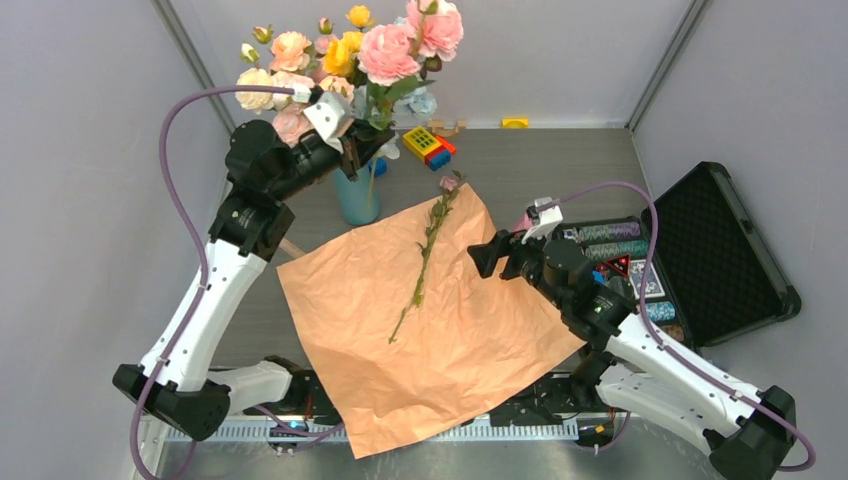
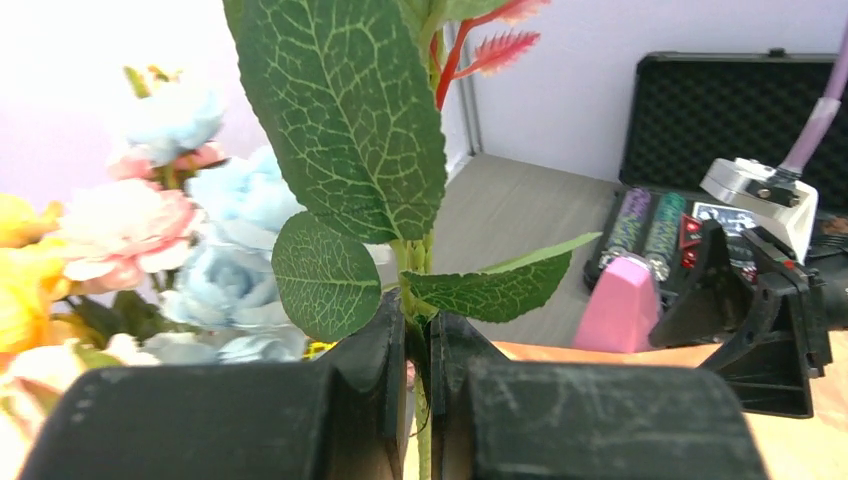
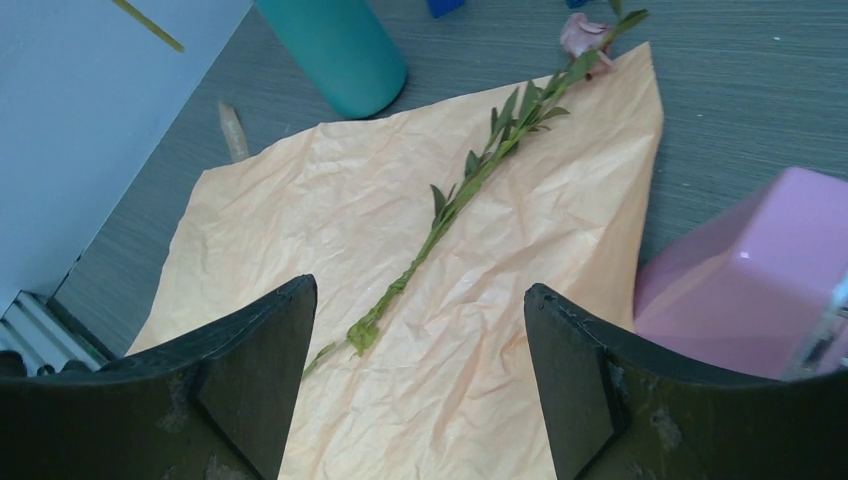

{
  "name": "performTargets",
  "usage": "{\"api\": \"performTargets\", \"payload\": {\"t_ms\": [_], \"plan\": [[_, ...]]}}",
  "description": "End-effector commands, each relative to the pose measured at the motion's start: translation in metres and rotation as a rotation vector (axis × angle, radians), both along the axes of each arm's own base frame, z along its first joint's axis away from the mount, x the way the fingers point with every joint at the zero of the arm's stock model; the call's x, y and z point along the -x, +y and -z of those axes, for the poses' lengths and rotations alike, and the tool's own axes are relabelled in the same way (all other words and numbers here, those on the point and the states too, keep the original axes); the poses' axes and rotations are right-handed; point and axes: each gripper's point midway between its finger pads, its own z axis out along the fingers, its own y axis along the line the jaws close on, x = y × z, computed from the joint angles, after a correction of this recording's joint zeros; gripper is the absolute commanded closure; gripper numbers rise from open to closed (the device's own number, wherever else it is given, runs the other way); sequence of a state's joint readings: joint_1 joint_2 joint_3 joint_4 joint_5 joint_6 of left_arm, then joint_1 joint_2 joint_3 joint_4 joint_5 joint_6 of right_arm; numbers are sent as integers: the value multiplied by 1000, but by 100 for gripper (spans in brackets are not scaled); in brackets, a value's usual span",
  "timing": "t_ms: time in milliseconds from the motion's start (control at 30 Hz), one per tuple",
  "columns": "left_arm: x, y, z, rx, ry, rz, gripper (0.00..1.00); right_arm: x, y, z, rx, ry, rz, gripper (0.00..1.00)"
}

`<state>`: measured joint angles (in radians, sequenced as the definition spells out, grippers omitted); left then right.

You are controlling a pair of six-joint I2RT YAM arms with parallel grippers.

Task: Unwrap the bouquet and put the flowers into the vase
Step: Insert the fake flower into the vase.

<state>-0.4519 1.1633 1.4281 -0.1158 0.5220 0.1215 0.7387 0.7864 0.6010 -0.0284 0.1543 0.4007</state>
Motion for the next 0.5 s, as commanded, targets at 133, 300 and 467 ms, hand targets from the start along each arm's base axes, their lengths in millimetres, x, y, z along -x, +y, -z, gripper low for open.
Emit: {"api": "performTargets", "payload": {"t_ms": [133, 300, 467], "plan": [[-15, 22, -65, 135, -178, -6, 100, -15, -28, -14, -108, -28, 82, 19], [-24, 32, -72, 175, -241, -49, 100, -15, -37, -12, -127, -24, 101, 19], [-30, 36, -73, 165, -277, -62, 100, -14, -42, -13, -142, -30, 115, 19]]}}
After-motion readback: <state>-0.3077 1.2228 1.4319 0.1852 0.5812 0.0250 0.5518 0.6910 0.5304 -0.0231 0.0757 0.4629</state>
